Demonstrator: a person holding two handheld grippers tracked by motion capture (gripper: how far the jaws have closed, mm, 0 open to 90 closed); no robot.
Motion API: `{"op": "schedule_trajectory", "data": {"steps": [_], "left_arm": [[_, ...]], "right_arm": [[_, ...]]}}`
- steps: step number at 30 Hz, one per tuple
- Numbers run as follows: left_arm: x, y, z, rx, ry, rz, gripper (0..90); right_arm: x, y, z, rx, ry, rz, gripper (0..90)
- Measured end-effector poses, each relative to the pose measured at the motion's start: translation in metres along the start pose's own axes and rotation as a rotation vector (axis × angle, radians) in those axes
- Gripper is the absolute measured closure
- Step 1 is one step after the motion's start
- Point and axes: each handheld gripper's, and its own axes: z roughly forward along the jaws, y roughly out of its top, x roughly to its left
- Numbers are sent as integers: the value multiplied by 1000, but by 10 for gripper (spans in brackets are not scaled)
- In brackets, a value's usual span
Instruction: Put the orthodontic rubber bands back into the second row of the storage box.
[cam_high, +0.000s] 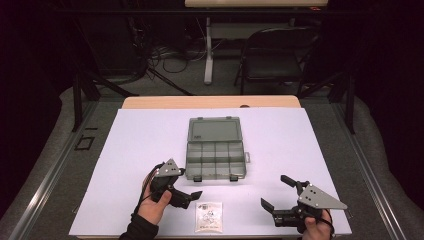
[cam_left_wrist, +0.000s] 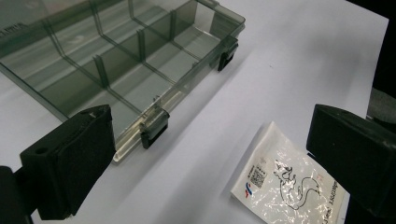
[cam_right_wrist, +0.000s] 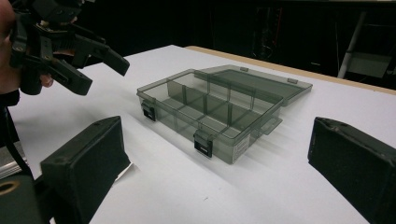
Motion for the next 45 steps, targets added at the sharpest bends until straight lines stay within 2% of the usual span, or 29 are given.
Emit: {"op": "schedule_trajectory", "data": {"steps": [9, 12, 17, 18, 20, 23, 25, 27, 30, 34, 43, 45], "left_arm": [[-6, 1, 16, 58, -7, -2, 5], [-10, 1, 21, 78, -4, 22, 5], [-15, -1, 29, 112, -30, 55, 16], [-15, -1, 29, 111, -33, 59, 42], [-17, -2, 29, 108, -39, 85, 148], [-19, -3, 31, 124, -54, 92, 192], [-21, -4, 33, 132, -54, 95, 299], [-21, -5, 35, 141, -68, 87, 339], [-23, -7, 38, 143, -76, 92, 456], [-24, -9, 42, 158, -76, 73, 487], [-29, -15, 49, 173, -49, 102, 549], [-30, -16, 50, 173, -46, 109, 586]], "right_arm": [[0, 0, 0, 3, 1, -3, 33], [0, 0, 0, 2, 1, -1, 33], [0, 0, 0, 9, 1, -4, 33], [0, 0, 0, 9, 1, -4, 34], [0, 0, 0, 10, 1, -4, 33], [0, 0, 0, 9, 1, -3, 34], [0, 0, 0, 9, 2, -3, 34], [0, 0, 0, 10, 3, -4, 33], [0, 0, 0, 8, 4, -4, 33], [0, 0, 1, 9, 4, -3, 34], [0, 0, 1, 10, 5, -2, 33], [0, 0, 0, 13, 4, -2, 34]]}}
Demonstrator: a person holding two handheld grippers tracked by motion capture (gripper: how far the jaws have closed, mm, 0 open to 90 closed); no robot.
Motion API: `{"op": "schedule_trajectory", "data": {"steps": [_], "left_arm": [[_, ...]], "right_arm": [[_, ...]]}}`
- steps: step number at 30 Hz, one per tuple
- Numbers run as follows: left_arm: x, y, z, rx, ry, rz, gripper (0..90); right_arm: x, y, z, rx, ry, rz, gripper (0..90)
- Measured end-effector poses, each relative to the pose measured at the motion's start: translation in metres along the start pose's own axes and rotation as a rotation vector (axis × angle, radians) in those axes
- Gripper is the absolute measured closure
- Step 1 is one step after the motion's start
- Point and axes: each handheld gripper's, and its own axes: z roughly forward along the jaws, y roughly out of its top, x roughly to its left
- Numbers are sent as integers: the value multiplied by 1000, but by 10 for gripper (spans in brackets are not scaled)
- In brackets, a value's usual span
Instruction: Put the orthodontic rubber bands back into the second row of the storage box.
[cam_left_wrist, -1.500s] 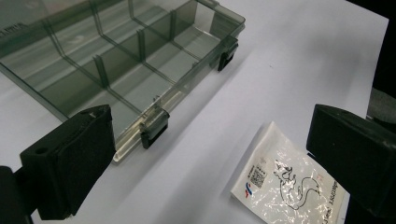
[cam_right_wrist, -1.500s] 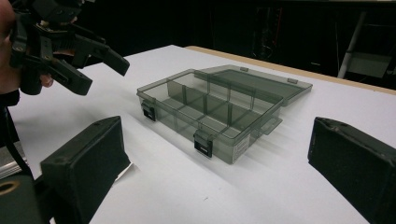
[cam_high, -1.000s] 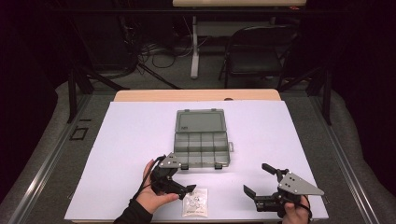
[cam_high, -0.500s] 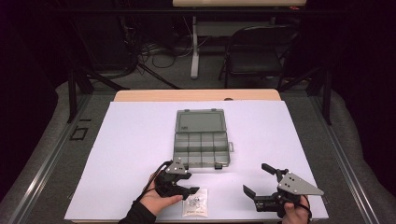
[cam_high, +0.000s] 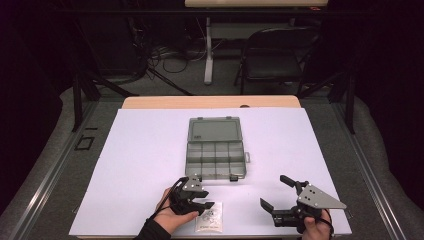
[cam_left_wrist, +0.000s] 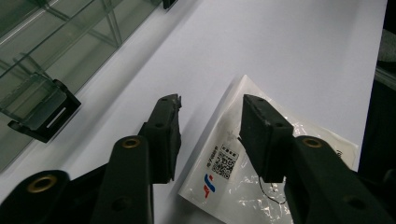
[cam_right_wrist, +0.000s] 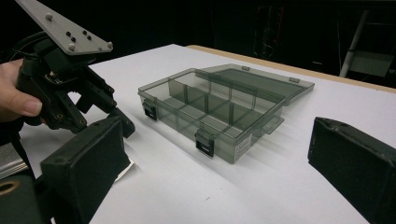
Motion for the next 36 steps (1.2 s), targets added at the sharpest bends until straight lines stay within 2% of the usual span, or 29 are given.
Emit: {"op": "schedule_trajectory", "data": {"steps": [3, 5, 11, 19, 36], "left_arm": [[-1, -1, 2, 6, -11, 2, 650], [-3, -2, 3, 17, -1, 8, 687], [-5, -3, 5, 35, 1, 43, 790], [-5, -4, 4, 34, -15, 47, 864], [-1, -4, 4, 29, -43, 43, 895]], "right_arm": [[0, 0, -1, 6, 2, 0, 34], [0, 0, 1, -10, 0, 3, 34], [0, 0, 1, -9, -3, 6, 34], [0, 0, 1, -10, -4, 7, 33], [0, 0, 1, -12, -3, 3, 34]]}}
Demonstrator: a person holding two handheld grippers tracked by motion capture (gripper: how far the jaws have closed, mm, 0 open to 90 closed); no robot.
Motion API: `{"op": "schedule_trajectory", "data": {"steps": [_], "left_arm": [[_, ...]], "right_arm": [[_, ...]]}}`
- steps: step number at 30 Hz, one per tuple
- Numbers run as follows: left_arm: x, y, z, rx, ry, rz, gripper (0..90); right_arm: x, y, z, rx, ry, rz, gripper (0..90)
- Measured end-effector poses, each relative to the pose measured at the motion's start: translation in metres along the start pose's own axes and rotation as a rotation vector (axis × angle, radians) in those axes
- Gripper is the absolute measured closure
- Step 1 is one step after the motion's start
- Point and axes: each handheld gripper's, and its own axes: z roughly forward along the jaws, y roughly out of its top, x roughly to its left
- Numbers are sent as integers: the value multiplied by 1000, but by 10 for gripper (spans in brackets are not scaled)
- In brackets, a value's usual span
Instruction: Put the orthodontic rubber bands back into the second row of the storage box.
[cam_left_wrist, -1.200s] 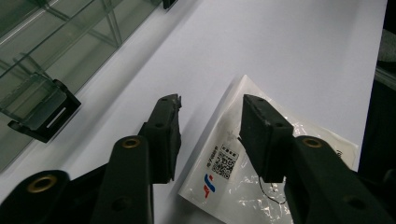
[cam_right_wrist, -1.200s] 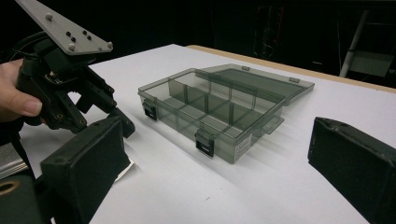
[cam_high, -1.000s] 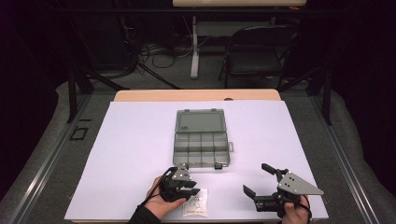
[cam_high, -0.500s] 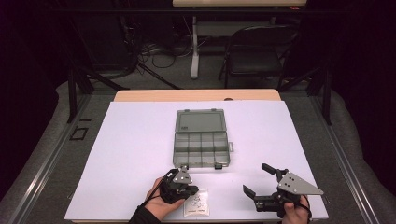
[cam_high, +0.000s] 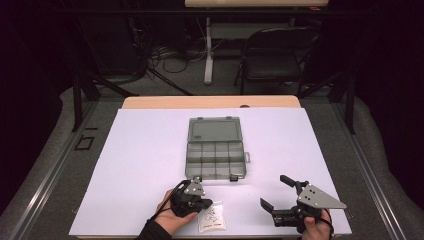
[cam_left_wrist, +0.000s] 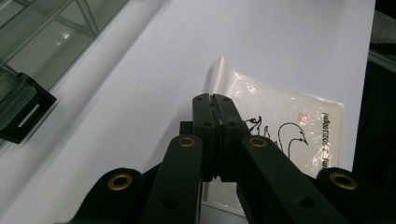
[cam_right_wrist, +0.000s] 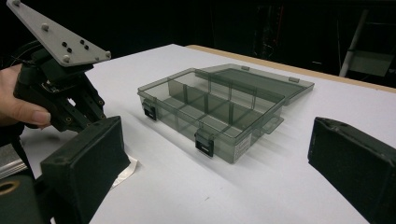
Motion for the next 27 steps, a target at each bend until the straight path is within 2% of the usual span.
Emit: {"op": "schedule_trajectory", "data": {"steps": [4, 7, 11, 22, 27], "left_arm": [[0, 0, -1, 2, 3, 4, 896], [-1, 1, -3, -3, 1, 8, 896], [-2, 3, -8, -17, 10, 15, 897], [-5, 11, -26, -51, 19, 43, 897], [-6, 18, -41, -77, 42, 66, 897]], "right_arm": [[0, 1, -2, 20, -2, -4, 34], [0, 0, 0, -4, 1, -2, 34], [0, 0, 0, -4, -1, 0, 34], [-1, 0, -1, 2, 1, -1, 34], [0, 0, -1, 4, 2, 0, 34]]}}
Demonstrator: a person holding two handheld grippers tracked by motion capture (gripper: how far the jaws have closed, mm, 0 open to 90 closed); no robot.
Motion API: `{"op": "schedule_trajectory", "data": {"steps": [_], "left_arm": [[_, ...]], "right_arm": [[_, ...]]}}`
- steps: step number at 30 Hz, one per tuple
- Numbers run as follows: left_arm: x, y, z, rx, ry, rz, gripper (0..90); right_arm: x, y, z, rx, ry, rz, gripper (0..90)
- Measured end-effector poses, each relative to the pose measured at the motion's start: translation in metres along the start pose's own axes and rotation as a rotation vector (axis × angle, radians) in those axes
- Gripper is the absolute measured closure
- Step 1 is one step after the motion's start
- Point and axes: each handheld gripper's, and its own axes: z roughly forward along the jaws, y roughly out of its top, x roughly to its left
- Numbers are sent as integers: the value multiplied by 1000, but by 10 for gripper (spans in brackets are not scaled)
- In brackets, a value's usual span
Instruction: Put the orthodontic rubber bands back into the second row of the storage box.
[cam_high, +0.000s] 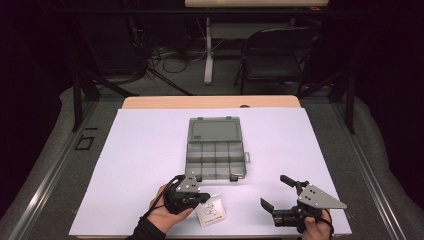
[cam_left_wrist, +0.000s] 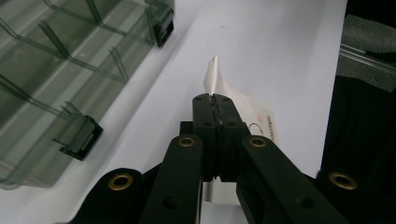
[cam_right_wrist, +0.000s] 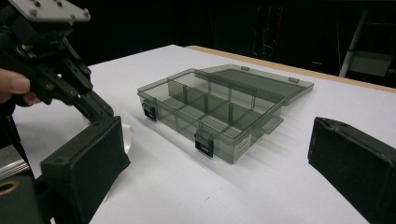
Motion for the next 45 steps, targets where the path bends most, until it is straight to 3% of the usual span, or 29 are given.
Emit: {"op": "schedule_trajectory", "data": {"steps": [10, 20, 28, 45], "left_arm": [[7, 15, -26, -32, 53, 35, 897], [25, 27, -47, -79, 92, 17, 897], [38, 37, -55, -97, 101, 0, 897], [64, 67, -53, -79, 128, 18, 897]], "right_arm": [[0, 0, 1, -8, -3, 6, 33], [0, 0, 1, -5, -2, 6, 34], [0, 0, 1, -10, -4, 7, 34], [0, 0, 1, -11, -4, 4, 34]]}}
